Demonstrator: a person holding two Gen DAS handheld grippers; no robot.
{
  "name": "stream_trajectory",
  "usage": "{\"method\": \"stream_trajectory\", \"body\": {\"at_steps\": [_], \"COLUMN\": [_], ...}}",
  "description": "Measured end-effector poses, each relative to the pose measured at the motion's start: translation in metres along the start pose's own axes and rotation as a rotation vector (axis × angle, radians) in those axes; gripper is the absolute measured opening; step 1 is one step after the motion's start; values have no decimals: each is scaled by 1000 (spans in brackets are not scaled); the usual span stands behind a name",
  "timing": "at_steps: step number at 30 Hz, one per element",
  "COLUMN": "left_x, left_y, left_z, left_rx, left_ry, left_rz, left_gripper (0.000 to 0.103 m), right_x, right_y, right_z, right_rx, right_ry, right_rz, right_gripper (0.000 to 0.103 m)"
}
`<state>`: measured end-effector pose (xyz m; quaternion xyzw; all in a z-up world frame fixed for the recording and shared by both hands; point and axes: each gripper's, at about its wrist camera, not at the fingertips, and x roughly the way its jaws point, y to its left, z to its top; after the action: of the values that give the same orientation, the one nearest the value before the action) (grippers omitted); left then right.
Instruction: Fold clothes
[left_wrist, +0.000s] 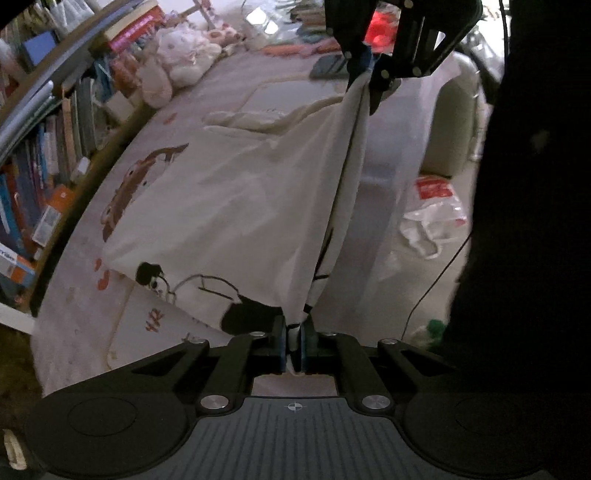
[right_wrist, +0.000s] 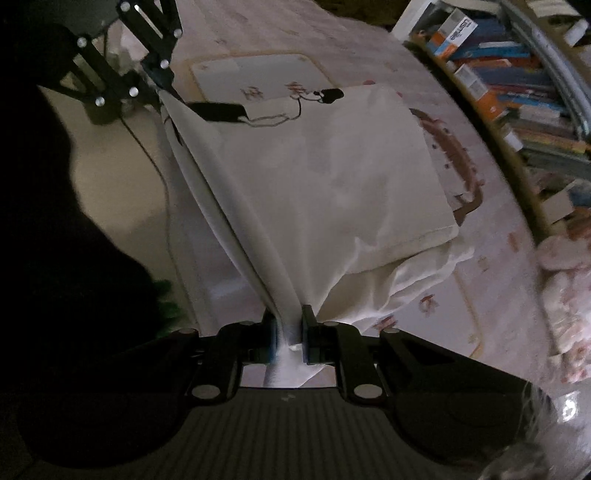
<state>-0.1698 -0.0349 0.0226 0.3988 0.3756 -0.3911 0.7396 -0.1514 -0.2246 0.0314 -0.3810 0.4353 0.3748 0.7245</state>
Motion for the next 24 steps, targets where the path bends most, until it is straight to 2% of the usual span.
{"method": "stream_trajectory", "body": {"at_steps": [4, 7, 9, 12, 16, 18, 24], "left_x": [-15, -22, -27, -35, -43, -45, -50], "left_y": [5, 15, 22, 37, 57, 65, 72], "left_z": [3, 10, 15, 24, 36, 41, 52], "left_rx": [24, 30, 34, 18, -50, -99, -147], "left_ry": [-7, -25, -38, -79, -131, -148, -166], "left_rz": [-21, 11, 33, 109, 199, 238, 316], "left_gripper": [5, 6, 5, 5, 6, 6, 6], "right_x": [-15, -29, -41, -61, -79, -84, -80], "right_y": [-3, -8, -12, -23, -38, -40, -48], "right_z": [-1, -1, 2, 8, 12, 12, 11], "right_rx": [46, 81, 91, 102, 100, 93, 65], "right_ry": [-5, -33, -64, -119, -184, -213, -255], "right_rz": [75, 72, 34, -47, -153, -199, -278], "right_gripper": [11, 11, 11, 11, 11, 11, 11]}}
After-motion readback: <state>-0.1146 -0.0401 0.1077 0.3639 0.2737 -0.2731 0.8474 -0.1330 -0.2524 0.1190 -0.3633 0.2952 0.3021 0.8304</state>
